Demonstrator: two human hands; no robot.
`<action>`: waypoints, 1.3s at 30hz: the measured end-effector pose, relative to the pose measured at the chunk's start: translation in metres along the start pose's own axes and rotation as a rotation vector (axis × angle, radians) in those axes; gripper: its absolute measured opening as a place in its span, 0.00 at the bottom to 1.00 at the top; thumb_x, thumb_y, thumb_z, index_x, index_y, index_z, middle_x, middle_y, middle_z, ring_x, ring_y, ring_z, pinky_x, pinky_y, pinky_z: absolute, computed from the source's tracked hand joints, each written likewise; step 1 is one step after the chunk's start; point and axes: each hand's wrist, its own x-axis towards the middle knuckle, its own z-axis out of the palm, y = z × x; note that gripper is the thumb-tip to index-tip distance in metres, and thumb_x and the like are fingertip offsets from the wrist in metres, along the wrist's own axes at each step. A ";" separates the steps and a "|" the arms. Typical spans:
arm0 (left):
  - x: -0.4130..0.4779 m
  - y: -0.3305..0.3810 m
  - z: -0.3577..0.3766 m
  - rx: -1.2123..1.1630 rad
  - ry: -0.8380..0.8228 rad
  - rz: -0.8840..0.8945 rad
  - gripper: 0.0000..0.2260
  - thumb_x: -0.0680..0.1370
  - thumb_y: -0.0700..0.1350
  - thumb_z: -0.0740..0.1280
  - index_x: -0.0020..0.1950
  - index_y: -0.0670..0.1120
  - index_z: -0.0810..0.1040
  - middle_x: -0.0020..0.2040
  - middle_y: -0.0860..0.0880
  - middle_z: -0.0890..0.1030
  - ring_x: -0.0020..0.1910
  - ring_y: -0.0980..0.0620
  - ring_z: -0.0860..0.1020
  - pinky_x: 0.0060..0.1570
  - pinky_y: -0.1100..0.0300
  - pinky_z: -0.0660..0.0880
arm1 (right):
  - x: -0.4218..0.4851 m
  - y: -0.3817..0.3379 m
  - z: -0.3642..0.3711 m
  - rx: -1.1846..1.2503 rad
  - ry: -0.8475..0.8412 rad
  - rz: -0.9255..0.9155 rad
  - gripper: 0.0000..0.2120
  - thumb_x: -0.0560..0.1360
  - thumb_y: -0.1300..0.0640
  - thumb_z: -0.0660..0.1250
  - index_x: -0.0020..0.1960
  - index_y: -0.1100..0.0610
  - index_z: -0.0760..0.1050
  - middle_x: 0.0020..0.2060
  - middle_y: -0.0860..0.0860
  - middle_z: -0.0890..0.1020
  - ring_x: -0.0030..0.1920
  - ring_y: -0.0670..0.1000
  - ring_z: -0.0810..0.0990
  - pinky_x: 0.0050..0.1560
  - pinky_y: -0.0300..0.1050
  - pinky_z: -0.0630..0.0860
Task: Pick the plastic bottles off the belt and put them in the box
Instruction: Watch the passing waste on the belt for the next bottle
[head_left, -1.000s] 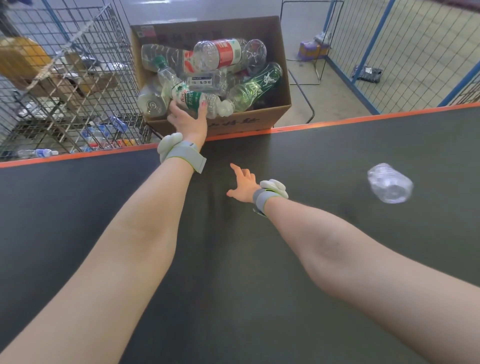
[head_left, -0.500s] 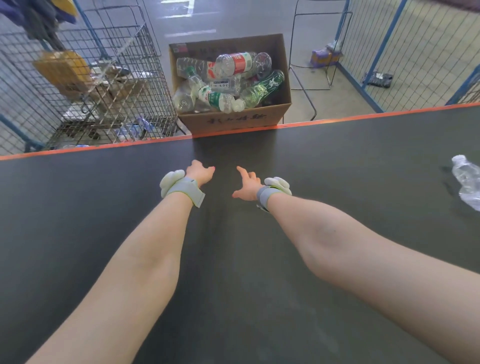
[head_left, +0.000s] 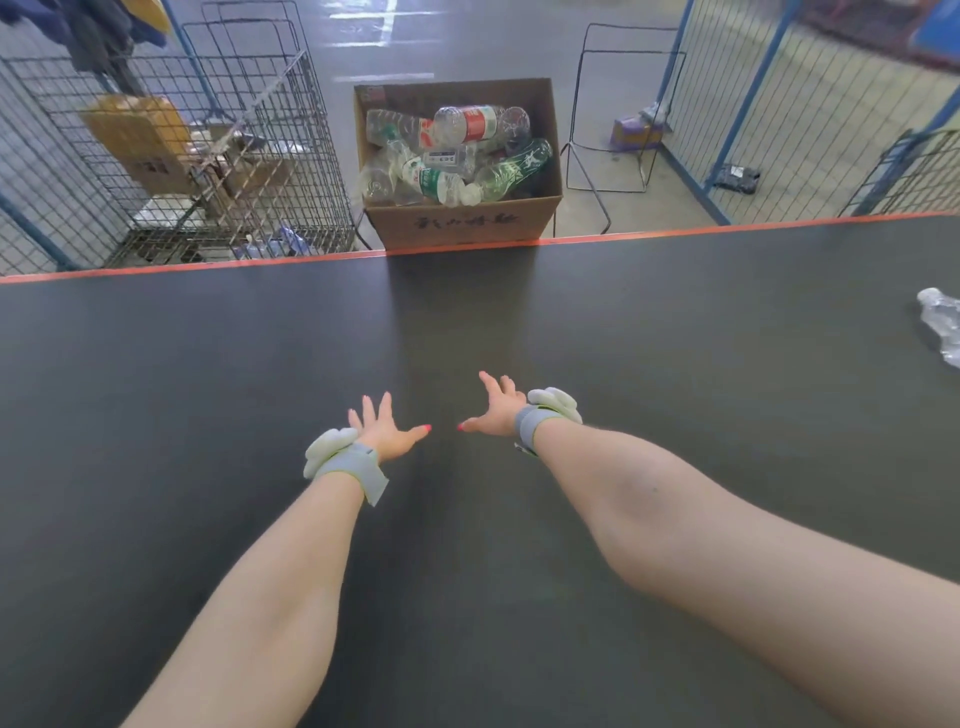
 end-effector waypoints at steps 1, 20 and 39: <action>-0.005 -0.006 0.005 0.007 -0.003 0.002 0.42 0.75 0.65 0.62 0.79 0.53 0.40 0.78 0.49 0.37 0.77 0.43 0.36 0.75 0.43 0.42 | -0.005 0.004 0.006 -0.025 -0.006 0.008 0.47 0.73 0.40 0.68 0.79 0.44 0.39 0.78 0.50 0.41 0.77 0.59 0.50 0.71 0.54 0.61; -0.101 -0.142 0.091 0.274 -0.255 -0.006 0.55 0.65 0.67 0.73 0.78 0.58 0.39 0.78 0.48 0.35 0.77 0.43 0.39 0.74 0.44 0.47 | -0.087 0.046 0.150 -0.171 -0.254 0.080 0.62 0.60 0.29 0.72 0.77 0.41 0.34 0.77 0.54 0.36 0.77 0.63 0.43 0.74 0.61 0.51; -0.089 -0.151 0.085 0.265 0.019 -0.055 0.42 0.75 0.62 0.64 0.78 0.57 0.39 0.78 0.52 0.35 0.77 0.47 0.36 0.68 0.30 0.49 | -0.067 0.029 0.168 -0.226 -0.067 0.036 0.48 0.70 0.34 0.66 0.77 0.38 0.35 0.77 0.47 0.33 0.77 0.59 0.37 0.71 0.69 0.55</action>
